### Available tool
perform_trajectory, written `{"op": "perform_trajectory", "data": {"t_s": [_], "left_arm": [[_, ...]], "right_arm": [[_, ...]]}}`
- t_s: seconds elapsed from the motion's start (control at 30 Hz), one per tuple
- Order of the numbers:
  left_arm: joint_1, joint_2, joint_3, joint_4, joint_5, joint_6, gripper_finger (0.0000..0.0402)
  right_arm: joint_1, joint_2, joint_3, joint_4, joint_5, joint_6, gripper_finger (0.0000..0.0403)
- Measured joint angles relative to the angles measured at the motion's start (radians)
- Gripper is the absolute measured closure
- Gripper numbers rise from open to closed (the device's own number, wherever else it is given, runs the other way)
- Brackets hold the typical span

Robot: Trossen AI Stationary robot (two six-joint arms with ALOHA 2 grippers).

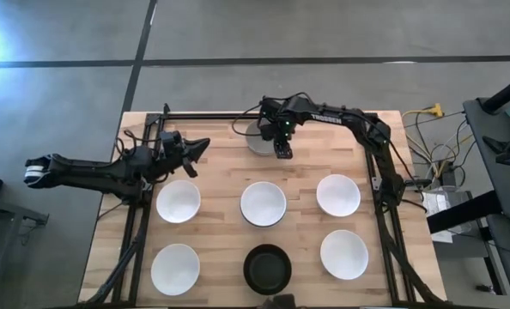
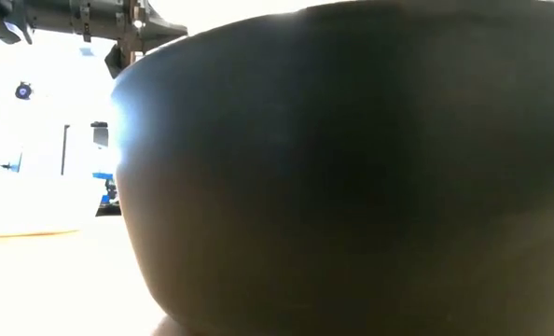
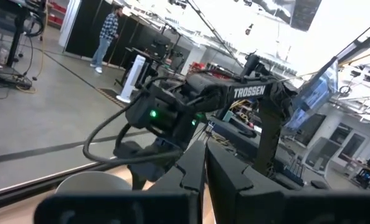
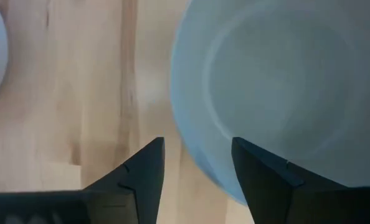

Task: Nest bowls inside each other
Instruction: Stack the light gray bowl on top of the white bowl

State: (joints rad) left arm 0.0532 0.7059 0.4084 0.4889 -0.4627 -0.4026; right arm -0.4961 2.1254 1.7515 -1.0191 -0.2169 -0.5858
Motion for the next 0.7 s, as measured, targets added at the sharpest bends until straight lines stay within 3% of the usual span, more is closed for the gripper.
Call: {"op": "perform_trajectory", "data": {"t_s": [0.23, 0.4, 0.53, 0.7], "left_arm": [[0.0, 0.008, 0.0, -0.003, -0.01, 0.0, 0.0402], [0.004, 0.012, 0.0, 0.0, -0.011, 0.0, 0.0402], [0.004, 0.011, 0.0, 0.0, -0.011, -0.004, 0.0402], [0.004, 0.003, 0.0, 0.002, -0.01, -0.009, 0.0402]], "right_arm": [[0.011, 0.01, -0.017, 0.011, 0.014, 0.002, 0.0231], [0.013, 0.052, -0.02, 0.024, 0.14, 0.054, 0.0247], [0.013, 0.067, -0.02, 0.027, 0.158, 0.097, 0.0277], [0.014, 0.068, -0.02, 0.03, 0.158, 0.166, 0.0342]]}}
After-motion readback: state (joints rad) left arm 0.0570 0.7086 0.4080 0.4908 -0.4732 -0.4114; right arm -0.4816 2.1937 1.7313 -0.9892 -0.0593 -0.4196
